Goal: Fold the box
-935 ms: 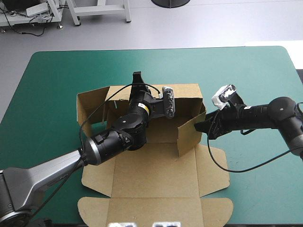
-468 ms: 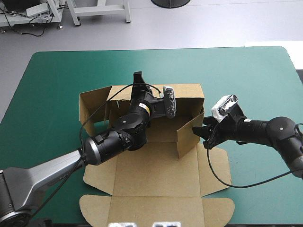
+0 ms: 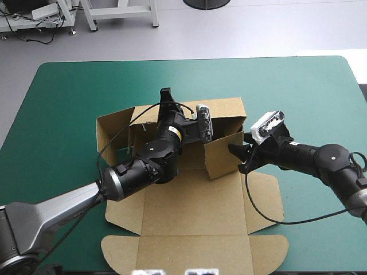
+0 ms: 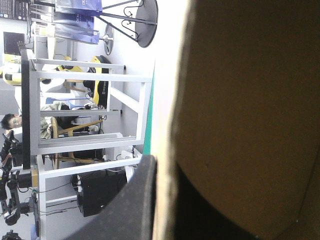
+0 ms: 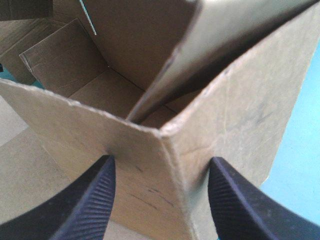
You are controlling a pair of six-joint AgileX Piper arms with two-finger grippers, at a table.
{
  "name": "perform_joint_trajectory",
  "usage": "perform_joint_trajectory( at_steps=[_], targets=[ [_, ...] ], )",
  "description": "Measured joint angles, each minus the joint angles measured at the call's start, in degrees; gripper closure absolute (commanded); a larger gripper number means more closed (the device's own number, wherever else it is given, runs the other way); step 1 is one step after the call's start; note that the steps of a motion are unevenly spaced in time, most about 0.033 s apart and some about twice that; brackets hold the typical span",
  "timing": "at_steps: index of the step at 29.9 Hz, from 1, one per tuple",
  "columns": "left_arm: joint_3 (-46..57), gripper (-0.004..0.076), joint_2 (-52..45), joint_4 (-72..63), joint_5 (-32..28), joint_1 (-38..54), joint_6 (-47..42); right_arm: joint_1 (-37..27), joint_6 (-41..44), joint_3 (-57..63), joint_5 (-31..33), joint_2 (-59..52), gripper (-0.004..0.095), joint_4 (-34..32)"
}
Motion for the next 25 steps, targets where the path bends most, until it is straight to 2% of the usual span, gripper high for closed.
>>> perform_joint_trajectory(
  at_steps=[8,15,25],
  targets=[
    [4.1,0.0729,0.8,6.6,-2.0,0.0,-7.1,0.0,1.6,0.0,-0.4,0.0,0.0385,-2.1],
    [4.3,0.0729,0.8,7.5,-1.5,-0.8,-8.7,0.0,3.0,0.0,0.7,-0.2,0.0345,-4.9],
    [4.5,0.0729,2.4,10.0,0.0,-1.3,-15.3,0.0,4.2,0.0,2.7,-0.2,0.0344,-3.9]
  ],
)
